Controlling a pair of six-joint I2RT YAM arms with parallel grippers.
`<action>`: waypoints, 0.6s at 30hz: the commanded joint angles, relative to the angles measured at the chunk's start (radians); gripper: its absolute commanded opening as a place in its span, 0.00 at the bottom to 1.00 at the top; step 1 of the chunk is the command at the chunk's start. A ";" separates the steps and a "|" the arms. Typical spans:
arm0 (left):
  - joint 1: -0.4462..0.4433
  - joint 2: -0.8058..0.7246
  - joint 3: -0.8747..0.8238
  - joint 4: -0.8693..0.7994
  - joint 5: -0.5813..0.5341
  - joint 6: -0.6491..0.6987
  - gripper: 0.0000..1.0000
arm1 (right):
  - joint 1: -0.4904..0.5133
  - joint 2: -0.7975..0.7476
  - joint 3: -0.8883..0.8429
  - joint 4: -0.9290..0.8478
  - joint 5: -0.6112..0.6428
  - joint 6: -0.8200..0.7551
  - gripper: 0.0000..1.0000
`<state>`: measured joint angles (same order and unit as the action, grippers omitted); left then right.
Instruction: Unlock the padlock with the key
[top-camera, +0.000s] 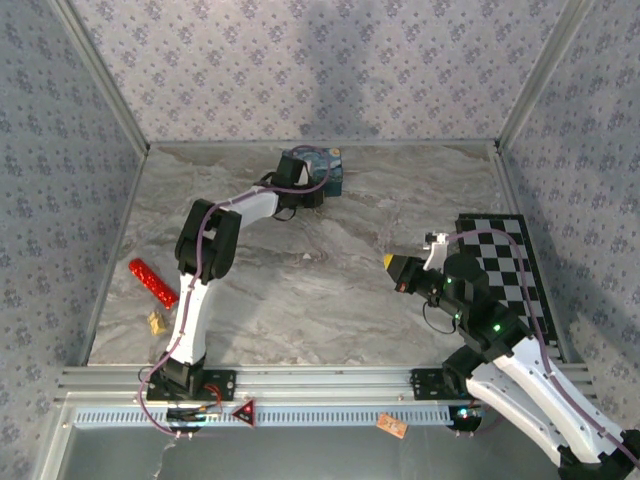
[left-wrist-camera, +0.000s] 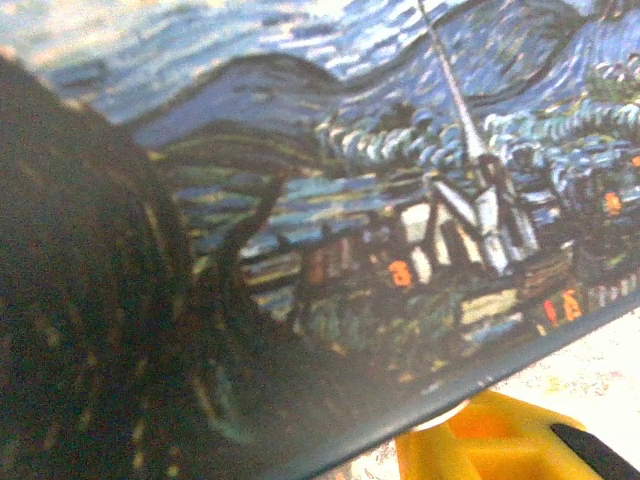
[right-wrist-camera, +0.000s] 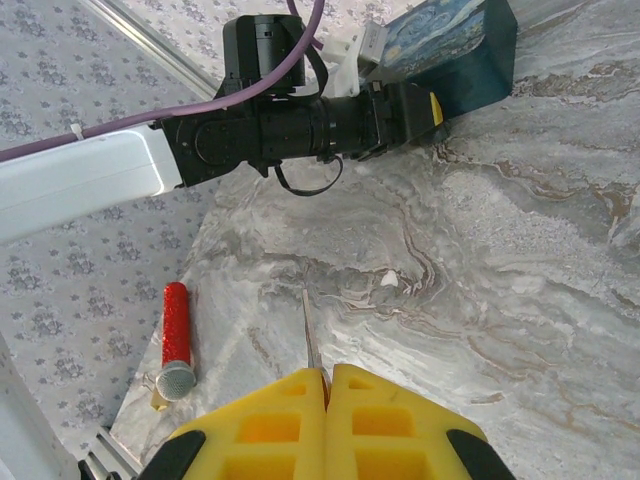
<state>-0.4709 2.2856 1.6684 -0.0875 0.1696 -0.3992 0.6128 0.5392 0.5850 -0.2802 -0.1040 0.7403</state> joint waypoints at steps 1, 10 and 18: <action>0.007 0.008 -0.024 0.052 0.015 -0.010 0.33 | -0.005 -0.003 -0.003 0.027 -0.014 0.011 0.00; 0.012 -0.008 -0.040 0.076 0.020 -0.030 0.29 | -0.005 -0.002 -0.006 0.027 -0.013 0.017 0.00; 0.014 -0.020 -0.048 0.078 0.035 -0.038 0.22 | -0.005 0.013 0.003 0.030 -0.017 0.013 0.00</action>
<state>-0.4644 2.2856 1.6341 -0.0219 0.1852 -0.4290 0.6128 0.5472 0.5850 -0.2771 -0.1085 0.7444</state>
